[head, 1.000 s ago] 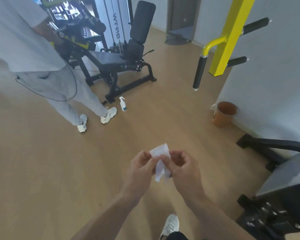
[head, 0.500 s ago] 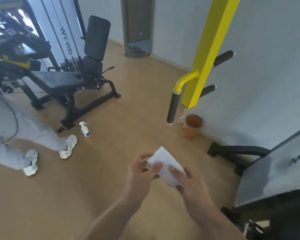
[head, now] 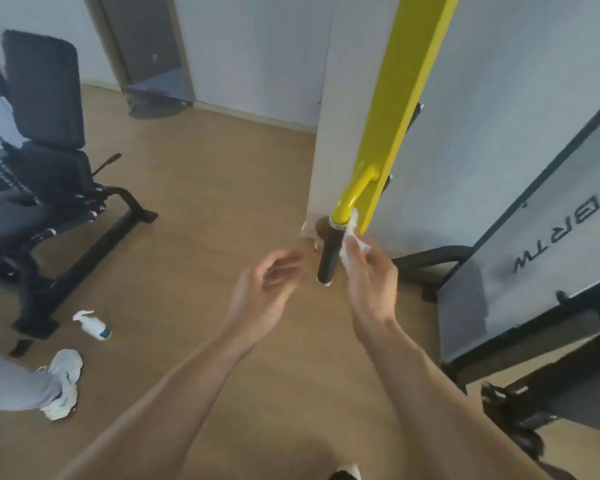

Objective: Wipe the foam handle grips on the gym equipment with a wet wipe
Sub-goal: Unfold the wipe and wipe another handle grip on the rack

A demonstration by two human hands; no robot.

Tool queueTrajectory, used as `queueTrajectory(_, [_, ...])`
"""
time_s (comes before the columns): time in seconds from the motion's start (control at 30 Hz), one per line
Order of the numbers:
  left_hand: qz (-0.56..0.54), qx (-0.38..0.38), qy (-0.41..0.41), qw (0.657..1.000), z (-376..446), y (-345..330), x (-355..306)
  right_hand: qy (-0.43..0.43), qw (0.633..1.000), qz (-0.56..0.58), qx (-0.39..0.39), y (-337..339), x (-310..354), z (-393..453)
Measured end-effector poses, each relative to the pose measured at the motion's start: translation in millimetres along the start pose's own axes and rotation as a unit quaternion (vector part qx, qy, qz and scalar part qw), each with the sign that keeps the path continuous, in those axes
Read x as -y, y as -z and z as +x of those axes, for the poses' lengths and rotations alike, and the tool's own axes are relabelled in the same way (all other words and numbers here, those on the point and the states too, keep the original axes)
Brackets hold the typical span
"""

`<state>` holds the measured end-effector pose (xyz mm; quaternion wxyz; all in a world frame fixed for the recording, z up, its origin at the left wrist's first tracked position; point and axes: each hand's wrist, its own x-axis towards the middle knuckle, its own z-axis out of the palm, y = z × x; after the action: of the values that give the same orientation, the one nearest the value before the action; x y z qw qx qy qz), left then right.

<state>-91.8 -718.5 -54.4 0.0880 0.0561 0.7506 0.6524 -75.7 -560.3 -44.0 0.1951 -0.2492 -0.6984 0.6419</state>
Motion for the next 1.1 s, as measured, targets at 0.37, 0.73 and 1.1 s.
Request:
queueTrajectory(0.37, [0.058,-0.060,-0.073,0.994,57.4,-35.7,-27.3,0.082,0.985,-0.115,0.103,-18.7,-29.6,57.9])
queueTrajectory(0.73, [0.076,-0.104,-0.063,0.990,73.8,-52.4,-46.3,0.280,0.922,-0.199,0.178,-21.8,-56.4,94.6])
queueTrajectory(1.1, [0.186,-0.031,-0.183,0.965,92.0,-51.3,-63.9,0.228,0.947,-0.145,0.177,-17.1,-65.7,82.3])
